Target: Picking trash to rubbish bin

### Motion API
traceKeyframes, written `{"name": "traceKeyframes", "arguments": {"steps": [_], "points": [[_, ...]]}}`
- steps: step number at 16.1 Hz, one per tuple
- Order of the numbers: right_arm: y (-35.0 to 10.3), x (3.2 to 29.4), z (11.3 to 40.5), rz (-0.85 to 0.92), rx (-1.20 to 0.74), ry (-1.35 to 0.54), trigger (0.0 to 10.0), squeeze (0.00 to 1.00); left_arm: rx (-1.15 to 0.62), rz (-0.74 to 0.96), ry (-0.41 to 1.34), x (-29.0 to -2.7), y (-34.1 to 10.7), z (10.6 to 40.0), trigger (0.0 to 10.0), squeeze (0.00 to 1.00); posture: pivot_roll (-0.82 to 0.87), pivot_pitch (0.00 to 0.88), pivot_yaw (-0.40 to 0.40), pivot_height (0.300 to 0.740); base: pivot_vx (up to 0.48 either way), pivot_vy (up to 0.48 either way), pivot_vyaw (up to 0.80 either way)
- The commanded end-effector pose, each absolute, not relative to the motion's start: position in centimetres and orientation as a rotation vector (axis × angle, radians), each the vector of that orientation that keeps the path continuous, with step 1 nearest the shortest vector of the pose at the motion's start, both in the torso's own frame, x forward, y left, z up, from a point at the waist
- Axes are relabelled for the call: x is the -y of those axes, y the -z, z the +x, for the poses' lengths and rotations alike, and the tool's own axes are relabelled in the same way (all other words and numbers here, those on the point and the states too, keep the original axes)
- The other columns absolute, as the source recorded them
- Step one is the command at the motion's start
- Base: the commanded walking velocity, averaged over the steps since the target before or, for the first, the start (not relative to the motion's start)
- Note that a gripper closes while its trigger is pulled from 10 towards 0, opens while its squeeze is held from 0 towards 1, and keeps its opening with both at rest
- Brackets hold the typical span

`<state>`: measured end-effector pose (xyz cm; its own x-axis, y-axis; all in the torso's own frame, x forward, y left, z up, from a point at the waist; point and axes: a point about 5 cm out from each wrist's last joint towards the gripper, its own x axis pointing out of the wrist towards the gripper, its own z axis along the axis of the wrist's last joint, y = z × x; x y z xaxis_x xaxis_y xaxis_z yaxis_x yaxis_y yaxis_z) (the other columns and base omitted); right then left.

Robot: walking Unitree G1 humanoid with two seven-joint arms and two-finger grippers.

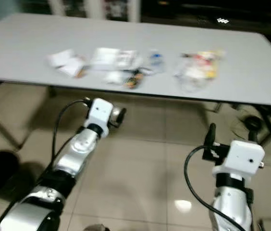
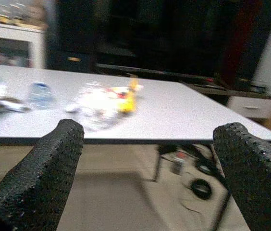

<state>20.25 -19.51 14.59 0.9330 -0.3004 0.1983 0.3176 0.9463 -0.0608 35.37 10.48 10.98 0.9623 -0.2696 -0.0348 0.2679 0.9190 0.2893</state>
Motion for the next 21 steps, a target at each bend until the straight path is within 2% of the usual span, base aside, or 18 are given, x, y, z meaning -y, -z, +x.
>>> {"name": "traceKeyframes", "arguments": {"steps": [1,7,21], "points": [[-14.48,19.90,20.10,-0.093,0.179,0.335,10.0,0.00,0.014,0.282,0.289,-9.91,-11.44,35.56,10.0,0.00,0.07,0.048,-0.022,0.740,0.000,0.000,0.00],[-14.51,19.84,20.35,-0.077,0.185,0.338,10.0,0.00,0.013,0.257,0.305,-9.80,-11.71,35.73,10.0,0.00,0.08,0.047,-0.024,0.740,0.049,0.000,0.00],[-14.56,19.66,20.45,-0.073,0.192,0.334,10.0,0.00,0.020,0.267,0.318,-9.81,-11.78,35.68,10.0,0.00,0.08,0.050,-0.022,0.740,0.460,0.000,0.00]]}}
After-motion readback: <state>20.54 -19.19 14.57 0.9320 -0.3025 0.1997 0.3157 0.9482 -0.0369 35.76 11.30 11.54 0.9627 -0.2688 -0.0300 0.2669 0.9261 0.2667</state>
